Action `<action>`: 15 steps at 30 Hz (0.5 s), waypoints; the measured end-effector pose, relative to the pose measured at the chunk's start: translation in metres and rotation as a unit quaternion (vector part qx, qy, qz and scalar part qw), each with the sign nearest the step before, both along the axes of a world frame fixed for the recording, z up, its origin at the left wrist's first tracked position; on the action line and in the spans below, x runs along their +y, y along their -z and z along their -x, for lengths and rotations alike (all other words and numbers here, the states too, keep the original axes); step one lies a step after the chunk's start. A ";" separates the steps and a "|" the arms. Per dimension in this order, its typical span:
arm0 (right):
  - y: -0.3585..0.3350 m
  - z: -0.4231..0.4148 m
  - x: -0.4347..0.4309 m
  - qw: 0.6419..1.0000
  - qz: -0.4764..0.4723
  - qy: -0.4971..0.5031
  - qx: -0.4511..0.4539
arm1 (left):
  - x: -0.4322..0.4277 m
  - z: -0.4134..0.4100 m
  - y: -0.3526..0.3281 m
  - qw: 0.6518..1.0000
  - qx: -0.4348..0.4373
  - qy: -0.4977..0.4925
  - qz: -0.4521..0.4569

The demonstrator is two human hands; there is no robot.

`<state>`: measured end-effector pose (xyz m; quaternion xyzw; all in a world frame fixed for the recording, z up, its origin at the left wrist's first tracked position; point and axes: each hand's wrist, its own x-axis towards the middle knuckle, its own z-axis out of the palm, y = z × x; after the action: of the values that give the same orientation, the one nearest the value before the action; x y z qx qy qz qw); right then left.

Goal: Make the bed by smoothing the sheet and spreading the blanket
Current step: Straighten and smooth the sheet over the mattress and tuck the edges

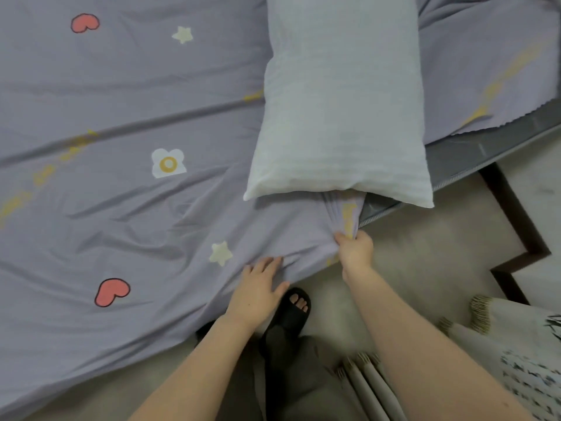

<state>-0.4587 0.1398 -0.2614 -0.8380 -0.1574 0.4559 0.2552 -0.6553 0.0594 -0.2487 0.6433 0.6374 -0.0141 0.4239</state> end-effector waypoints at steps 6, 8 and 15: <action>0.012 -0.040 -0.024 0.998 0.036 0.044 0.024 | 0.019 -0.005 0.009 0.998 0.011 -0.046 0.037; 0.000 -0.056 -0.006 0.992 -0.051 0.112 -0.010 | 0.032 -0.007 0.002 0.989 -0.038 -0.134 0.053; -0.061 -0.097 0.100 0.973 -0.161 0.114 0.121 | 0.128 -0.022 -0.046 0.824 -0.259 -0.503 0.021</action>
<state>-0.3612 0.2396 -0.2007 -0.7370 -0.0994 0.4906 0.4541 -0.6335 0.1875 -0.2022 0.2046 0.7392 0.3549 0.5346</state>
